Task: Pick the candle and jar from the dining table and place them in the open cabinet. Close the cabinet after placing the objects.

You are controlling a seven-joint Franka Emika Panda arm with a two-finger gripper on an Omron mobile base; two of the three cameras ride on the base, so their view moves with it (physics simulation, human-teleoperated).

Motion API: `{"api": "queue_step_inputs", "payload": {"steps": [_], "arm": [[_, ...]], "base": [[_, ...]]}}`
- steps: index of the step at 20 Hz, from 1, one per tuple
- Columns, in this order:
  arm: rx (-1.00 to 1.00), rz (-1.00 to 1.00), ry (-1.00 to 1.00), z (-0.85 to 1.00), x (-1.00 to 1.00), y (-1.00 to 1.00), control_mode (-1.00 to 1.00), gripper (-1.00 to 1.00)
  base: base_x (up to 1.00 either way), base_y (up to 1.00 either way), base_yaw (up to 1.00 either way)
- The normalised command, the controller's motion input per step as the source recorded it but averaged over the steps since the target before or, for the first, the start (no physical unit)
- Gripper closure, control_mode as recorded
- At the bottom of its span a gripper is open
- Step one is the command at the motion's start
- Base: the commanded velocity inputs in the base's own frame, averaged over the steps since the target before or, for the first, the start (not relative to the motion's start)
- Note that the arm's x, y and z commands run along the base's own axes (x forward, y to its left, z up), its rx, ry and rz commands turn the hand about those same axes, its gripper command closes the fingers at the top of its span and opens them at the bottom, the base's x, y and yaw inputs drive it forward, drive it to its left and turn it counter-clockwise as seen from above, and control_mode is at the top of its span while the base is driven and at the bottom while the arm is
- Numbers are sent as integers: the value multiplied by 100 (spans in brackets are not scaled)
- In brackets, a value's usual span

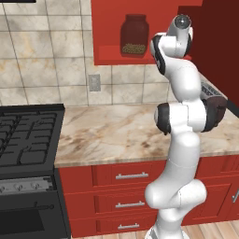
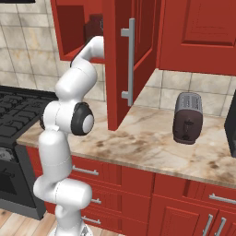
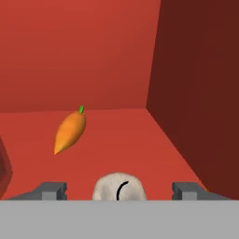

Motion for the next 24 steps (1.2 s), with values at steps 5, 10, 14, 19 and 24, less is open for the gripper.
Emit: {"api": "queue_step_inputs", "payload": {"steps": [5,10,14,19,24], "arm": [[0,0,-3,1,0,0,-100,-100],[0,0,-1,1,-21,7,-100,-100],[-1,0,0,9,-41,25,-100,-100],[-2,0,0,9,-47,29,-100,-100],[0,-3,-1,0,-55,27,-100,-100]], "base": [[0,0,0],[0,0,0],[0,0,0],[0,0,0],[0,0,0]]}}
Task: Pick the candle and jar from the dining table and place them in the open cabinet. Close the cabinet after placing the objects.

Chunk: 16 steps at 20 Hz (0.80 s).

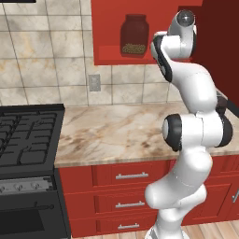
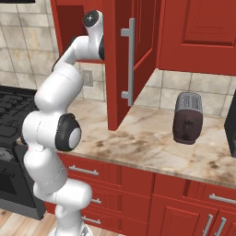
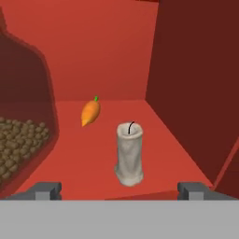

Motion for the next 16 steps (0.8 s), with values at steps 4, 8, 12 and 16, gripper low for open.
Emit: {"api": "queue_step_inputs", "payload": {"steps": [4,8,12,16], "arm": [[0,-11,-5,0,-76,13,-100,-100],[0,-17,-4,0,-82,6,-100,-100],[0,-20,0,0,-88,26,-100,-100],[1,-19,0,0,-83,28,-100,-100]], "base": [[0,0,0],[0,0,0],[0,0,0],[0,0,0]]}}
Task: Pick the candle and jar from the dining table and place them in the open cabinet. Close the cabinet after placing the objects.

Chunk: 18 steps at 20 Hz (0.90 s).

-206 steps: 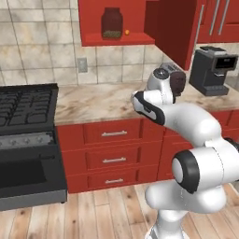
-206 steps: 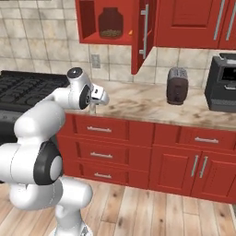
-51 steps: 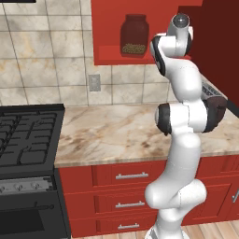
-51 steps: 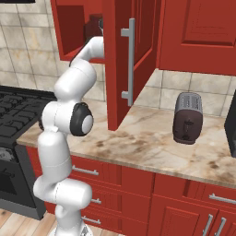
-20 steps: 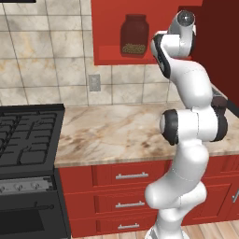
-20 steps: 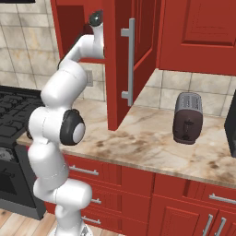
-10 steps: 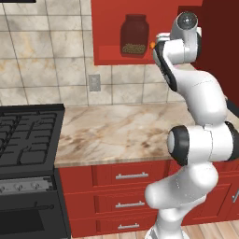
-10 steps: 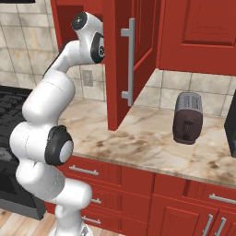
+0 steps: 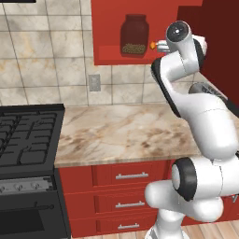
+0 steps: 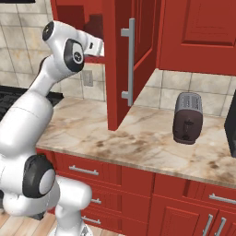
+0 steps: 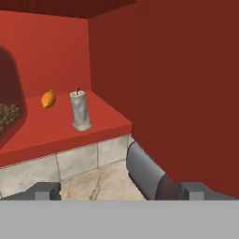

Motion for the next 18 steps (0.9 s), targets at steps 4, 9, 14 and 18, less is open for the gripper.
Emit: {"api": "queue_step_inputs", "payload": {"steps": [4,9,14,18], "arm": [[2,-17,0,0,-86,10,-100,-100],[0,-13,1,1,-89,1,-100,-100],[0,-14,0,0,-94,0,-100,-100],[1,-15,0,0,-95,0,-100,-100]], "base": [[0,0,0],[0,0,0],[0,0,0],[0,0,0]]}}
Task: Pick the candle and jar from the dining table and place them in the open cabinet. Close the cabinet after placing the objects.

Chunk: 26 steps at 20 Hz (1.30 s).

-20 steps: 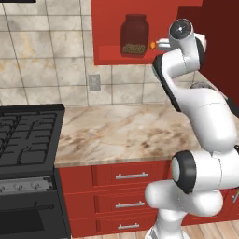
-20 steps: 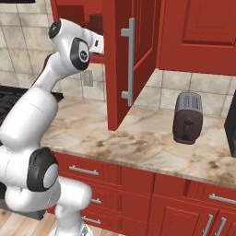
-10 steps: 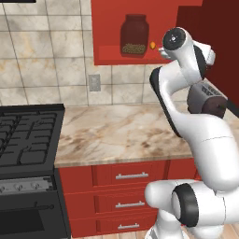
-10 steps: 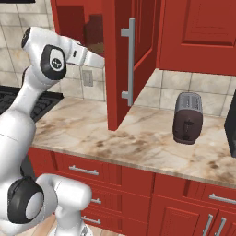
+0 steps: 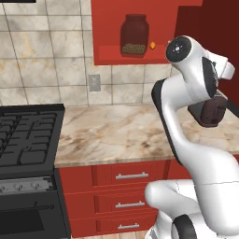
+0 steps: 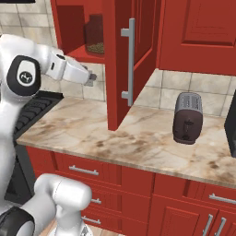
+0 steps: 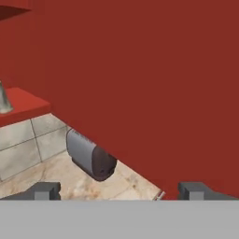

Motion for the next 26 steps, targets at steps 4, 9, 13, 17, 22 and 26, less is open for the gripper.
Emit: {"api": "queue_step_inputs", "payload": {"steps": [4,9,13,17,22,26], "arm": [[2,-16,0,0,-84,0,-100,-100],[0,-11,0,0,-61,0,-100,-100],[0,-8,0,0,-47,-2,-100,-100],[2,0,0,0,-7,-36,-100,-100],[10,0,-12,0,-1,-61,-100,-100],[17,0,-16,0,-34,-69,-100,-100]], "base": [[0,0,0],[0,0,0],[0,0,0],[0,0,0],[0,0,0],[0,0,0]]}}
